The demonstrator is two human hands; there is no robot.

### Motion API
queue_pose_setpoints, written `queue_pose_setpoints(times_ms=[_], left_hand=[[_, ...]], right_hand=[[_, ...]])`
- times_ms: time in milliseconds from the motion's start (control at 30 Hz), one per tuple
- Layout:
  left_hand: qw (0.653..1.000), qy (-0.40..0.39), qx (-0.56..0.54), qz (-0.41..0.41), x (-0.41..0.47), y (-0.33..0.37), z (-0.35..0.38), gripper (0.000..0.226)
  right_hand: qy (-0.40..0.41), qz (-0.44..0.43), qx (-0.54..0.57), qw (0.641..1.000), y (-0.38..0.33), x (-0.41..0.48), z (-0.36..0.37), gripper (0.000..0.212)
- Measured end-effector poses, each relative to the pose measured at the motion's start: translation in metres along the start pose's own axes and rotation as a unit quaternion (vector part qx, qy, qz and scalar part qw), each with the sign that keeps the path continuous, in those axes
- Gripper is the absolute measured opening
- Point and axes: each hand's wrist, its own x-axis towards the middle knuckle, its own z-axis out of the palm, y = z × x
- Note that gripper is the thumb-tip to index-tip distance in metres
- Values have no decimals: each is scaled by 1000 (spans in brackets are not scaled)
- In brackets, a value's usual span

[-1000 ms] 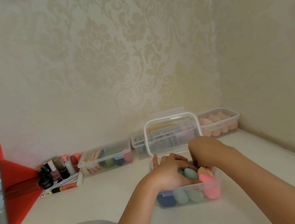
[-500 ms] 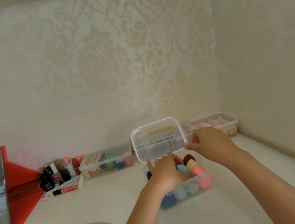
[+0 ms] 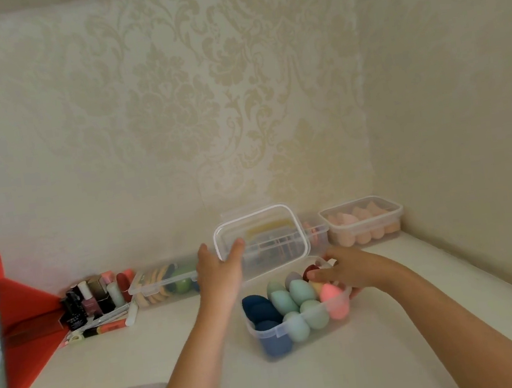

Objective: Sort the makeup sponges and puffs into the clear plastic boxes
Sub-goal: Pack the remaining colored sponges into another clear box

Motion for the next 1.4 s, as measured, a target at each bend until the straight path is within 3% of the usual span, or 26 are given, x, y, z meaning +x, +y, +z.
queue_pose_setpoints(times_ms=[67,200,300,400,433,500,533,633,700,767,867,967,1033,1100,1267,1400], left_hand=[[982,-76,-147,-89,6,1,-5,54],[940,-74,-314,-113,2,10,-11,30],[939,-64,-321,-105,-5,15,-8,30],[943,-70,-310,-98,-12,15,-6,29],[946,-75,-302,-95,-14,15,-5,28],[950,-82,-288,-87,-16,13,-5,35],[951,-85,-284,-82,-16,12,-5,43],[955,-101,-271,-71,-19,8,-8,58],[957,-113,-260,-63,-20,7,-10,56],[960,-123,-243,-59,-22,7,-11,55],[966,-133,-211,-61,-23,11,-10,29],[970,-132,-193,-65,-25,14,-9,23],[973,-133,-178,-65,-29,14,-8,47],[977,-131,-154,-66,-30,12,-6,71],[981,-165,-103,-18,-40,19,-5,60],[978,-180,-106,-20,-41,18,-8,60]], right_hand=[[-2,5,6,1000,3,1,0,44],[-57,1,72,996,6,-3,-2,49],[-77,3,150,986,5,-6,-4,82],[-22,-17,77,997,-8,-7,-2,113],[-13,-39,48,998,-12,-6,0,109],[-14,-94,33,995,-26,-12,5,64],[-20,-101,24,994,-30,-14,8,54],[13,-53,-24,998,-26,-9,18,70],[57,-26,-4,998,-25,-6,21,67],[121,-10,-68,990,-28,-6,22,65],[196,-56,-254,946,-39,-10,22,29],[160,-44,-280,946,-41,-11,26,15],[144,-33,-287,946,-40,-13,27,8],[130,-22,-304,943,-40,-13,28,17],[63,-36,-372,925,-45,-20,28,33],[10,-43,-414,909,-45,-16,28,25]])
